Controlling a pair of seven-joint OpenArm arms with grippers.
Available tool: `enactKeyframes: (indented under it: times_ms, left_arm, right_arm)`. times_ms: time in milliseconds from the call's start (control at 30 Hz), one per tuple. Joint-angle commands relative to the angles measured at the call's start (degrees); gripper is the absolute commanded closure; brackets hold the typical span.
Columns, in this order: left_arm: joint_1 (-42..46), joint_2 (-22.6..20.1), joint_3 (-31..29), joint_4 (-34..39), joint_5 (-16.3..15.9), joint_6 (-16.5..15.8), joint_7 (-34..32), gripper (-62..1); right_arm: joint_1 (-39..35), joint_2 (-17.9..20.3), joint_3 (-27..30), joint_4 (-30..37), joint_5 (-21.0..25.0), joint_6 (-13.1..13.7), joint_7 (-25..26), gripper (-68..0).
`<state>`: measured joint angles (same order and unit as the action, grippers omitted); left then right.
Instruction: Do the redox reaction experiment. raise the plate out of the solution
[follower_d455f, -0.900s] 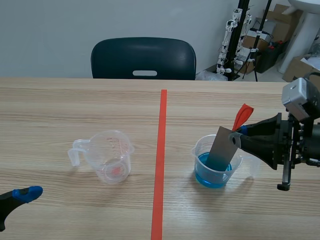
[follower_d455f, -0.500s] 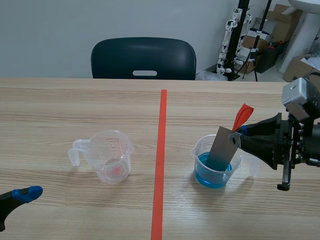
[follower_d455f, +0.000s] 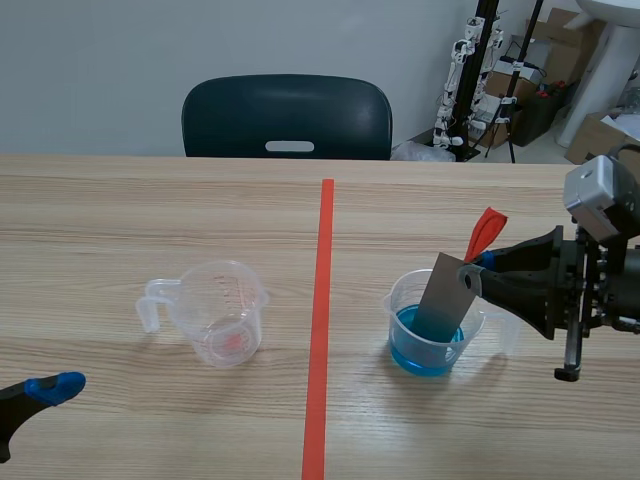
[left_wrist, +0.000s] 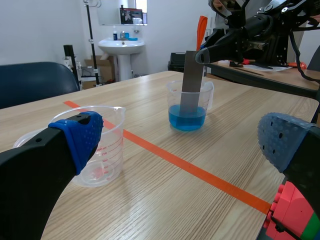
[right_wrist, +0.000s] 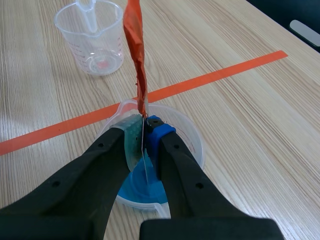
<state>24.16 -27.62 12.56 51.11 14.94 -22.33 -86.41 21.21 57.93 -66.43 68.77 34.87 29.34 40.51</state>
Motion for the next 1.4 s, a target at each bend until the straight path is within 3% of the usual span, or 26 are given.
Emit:
enactKeyframes:
  times_ms: [0,1000,1367]
  left_arm:
    - [0.44,0.26,-0.5,0.33,-0.37,0.11,-2.62,-62.3]
    - [0.44,0.26,-0.5,0.33,-0.39,0.11,-2.62,-62.3]
    - [0.44,0.26,-0.5,0.33,-0.39,0.11,-2.62,-62.3]
  right_arm:
    - [0.37,0.96,0.87,0.48,0.24,0.0,1.01,-0.6]
    - [0.72,5.07,0.92,5.99,1.84,0.02,1.01,-0.6]
    - [0.72,8.15,3.1,10.34,4.61,0.02,-0.74,-0.6]
